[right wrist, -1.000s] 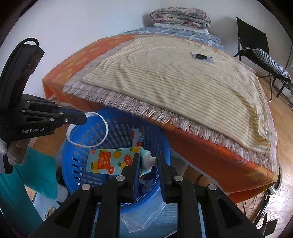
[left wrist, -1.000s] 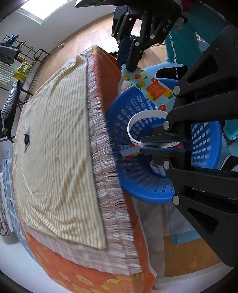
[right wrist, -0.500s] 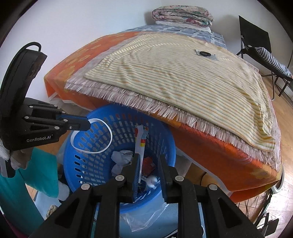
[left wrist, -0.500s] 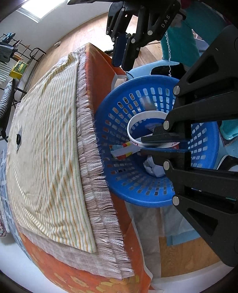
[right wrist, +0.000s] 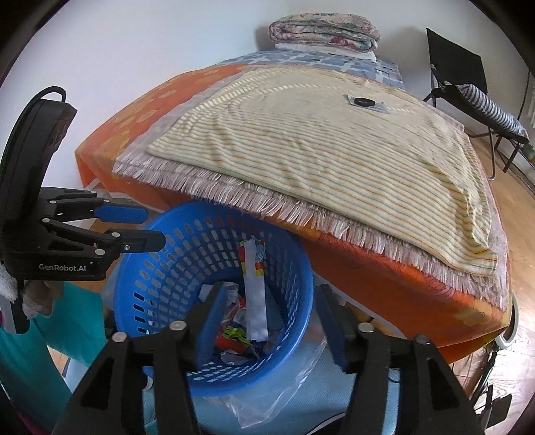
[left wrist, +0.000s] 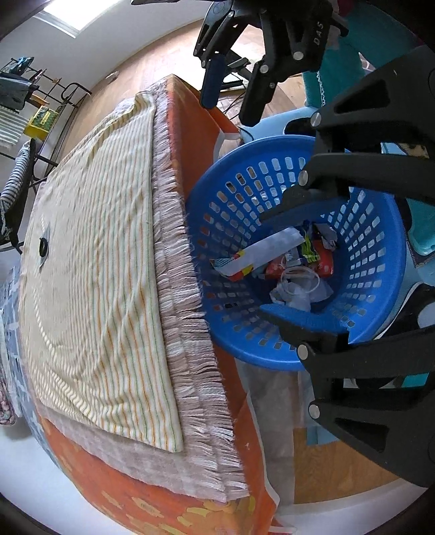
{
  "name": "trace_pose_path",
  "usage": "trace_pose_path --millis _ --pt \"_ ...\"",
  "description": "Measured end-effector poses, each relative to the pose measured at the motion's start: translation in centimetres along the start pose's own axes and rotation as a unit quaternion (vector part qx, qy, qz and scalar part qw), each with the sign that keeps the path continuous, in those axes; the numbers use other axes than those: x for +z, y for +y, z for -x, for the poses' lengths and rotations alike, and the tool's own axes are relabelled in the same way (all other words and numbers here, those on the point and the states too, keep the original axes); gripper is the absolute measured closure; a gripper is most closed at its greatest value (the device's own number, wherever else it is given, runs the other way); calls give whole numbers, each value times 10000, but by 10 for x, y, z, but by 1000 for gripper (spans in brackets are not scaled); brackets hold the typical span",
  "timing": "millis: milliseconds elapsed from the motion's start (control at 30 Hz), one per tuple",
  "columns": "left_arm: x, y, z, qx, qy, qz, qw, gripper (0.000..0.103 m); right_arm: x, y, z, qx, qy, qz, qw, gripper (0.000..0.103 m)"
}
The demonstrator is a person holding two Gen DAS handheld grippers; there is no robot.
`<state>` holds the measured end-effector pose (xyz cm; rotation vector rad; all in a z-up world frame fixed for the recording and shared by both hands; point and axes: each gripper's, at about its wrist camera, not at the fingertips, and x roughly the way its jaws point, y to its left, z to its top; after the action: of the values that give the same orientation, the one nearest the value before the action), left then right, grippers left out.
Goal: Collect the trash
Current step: 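Move both tools back over the black hair tie on the paper card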
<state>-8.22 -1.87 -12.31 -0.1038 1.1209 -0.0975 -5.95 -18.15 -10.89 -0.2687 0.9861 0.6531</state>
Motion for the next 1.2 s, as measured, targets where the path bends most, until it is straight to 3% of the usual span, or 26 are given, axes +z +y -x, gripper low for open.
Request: trace_pose_path --millis 100,200,267,633,1200 --pt "1 0 1 57 -46 8 10000 44 2 -2 1 -51 -39 -47 10000 33" --pt "2 0 3 77 -99 18 9999 43 4 -4 2 -100 -56 -99 9999 27" --pt "3 0 3 115 -131 13 9998 41 5 -5 2 -132 -66 -125 9998 17" --pt "9 -5 7 152 -254 -58 9995 40 10 -7 4 -321 -109 -166 9993 11" --pt "34 -7 15 72 -441 -51 9990 40 33 -18 14 -439 -288 -392 9979 11"
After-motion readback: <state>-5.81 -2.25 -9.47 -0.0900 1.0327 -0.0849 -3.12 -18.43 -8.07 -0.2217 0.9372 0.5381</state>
